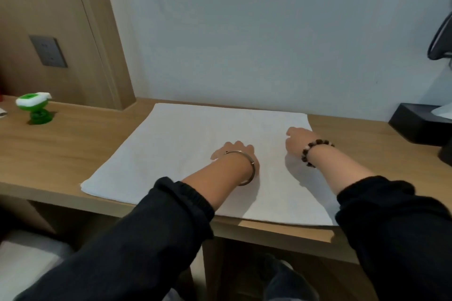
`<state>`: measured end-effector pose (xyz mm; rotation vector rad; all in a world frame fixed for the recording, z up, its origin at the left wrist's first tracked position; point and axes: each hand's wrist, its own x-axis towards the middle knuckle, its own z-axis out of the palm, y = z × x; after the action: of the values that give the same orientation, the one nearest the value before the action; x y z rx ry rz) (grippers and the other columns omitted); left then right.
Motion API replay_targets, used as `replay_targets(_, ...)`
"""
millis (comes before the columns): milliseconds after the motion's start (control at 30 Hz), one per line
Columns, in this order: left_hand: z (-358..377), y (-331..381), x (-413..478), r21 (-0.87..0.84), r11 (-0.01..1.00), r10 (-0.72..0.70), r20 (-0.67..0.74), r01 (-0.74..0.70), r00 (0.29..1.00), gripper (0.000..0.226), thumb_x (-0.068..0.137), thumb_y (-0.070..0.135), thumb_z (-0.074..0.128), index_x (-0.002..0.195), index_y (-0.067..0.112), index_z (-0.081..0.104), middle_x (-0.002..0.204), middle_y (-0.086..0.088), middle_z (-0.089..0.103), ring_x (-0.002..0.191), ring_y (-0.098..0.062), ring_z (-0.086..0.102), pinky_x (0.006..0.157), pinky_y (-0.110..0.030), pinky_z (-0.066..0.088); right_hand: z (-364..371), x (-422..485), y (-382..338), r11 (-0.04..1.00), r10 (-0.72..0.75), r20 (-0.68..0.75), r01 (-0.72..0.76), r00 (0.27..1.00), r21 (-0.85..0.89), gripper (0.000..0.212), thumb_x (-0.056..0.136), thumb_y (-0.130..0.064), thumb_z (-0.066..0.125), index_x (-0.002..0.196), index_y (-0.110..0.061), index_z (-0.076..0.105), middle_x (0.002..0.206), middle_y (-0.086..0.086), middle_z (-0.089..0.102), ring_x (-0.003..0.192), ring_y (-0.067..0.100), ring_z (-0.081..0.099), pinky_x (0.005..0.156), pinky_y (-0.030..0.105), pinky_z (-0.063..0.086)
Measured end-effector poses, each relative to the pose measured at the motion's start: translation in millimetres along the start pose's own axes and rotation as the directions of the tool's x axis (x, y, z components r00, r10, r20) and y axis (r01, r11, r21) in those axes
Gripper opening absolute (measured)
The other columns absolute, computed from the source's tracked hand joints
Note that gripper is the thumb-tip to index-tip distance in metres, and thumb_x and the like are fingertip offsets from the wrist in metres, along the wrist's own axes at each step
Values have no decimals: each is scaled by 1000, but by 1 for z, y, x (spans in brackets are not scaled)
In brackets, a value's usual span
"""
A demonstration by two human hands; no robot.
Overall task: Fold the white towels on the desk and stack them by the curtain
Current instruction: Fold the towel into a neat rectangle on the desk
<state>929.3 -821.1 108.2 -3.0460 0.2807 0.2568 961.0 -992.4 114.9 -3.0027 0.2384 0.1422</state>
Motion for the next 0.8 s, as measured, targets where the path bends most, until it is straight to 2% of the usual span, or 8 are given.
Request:
replay_targets(33,-1,11,4,-15,1000,18,-9,-19,1000,45,96,26,34,141,22,31,143,-6,33,132,-32,29,101,-55,33,10,2,3,998,34,-19,-33,999,48,38,97,-15,29,130,-7,46,136,16,47,119,32,49,93,38,44)
replay_targets(100,1,32,11,-63,989,134,-3,-134,991,48,99,30,28,146,25,24,153,-3,22,140,-31,18,107,-59,22,33,-1,8,997,54,-43,-52,998,59,47,100,-21,23,145,-11,27,154,7,26,139,26,26,111,43,27)
replay_targets(233,19,40,23,-117,951,291,27,-286,956,56,100,48,15,152,35,1,160,8,-9,146,-24,-12,114,-57,-5,48,2,14,999,47,-80,-45,996,23,53,100,-27,15,152,-15,13,160,-3,5,146,17,7,117,47,10)
replay_targets(333,28,8,33,-99,974,201,-22,-203,979,58,97,56,14,150,39,-1,159,11,-10,146,-21,-11,114,-55,-5,49,3,15,998,52,-51,-51,997,25,54,100,-28,13,153,-17,9,161,-4,-1,147,16,1,118,46,6)
replay_targets(433,29,-49,40,-128,992,8,-29,-12,1000,59,96,57,14,150,39,-1,159,11,-10,147,-22,-9,114,-55,-3,51,2,16,998,56,-53,-55,997,14,54,100,-29,12,153,-18,7,161,-4,-3,147,17,0,118,47,5)
replay_targets(567,33,-119,35,-179,951,-256,-2,251,967,60,95,58,12,150,38,-2,159,9,-10,147,-22,-9,114,-58,-3,50,3,15,998,70,-36,-70,997,12,54,101,-31,11,153,-20,5,161,-4,-7,147,17,-3,118,47,3)
replay_targets(733,35,-124,21,-167,946,-280,22,279,960,63,94,61,12,150,37,-2,160,8,-10,147,-24,-8,113,-59,-1,43,1,20,997,71,-1,-71,997,-5,54,101,-30,13,153,-21,3,160,-5,-7,147,17,-3,118,50,3)
replay_targets(800,32,-116,16,-148,956,-252,36,255,967,67,91,65,15,150,37,2,160,7,-6,146,-27,-6,112,-61,5,30,5,19,981,145,54,-136,988,-137,58,98,-30,26,152,-17,8,160,-2,1,146,23,3,116,55,3)
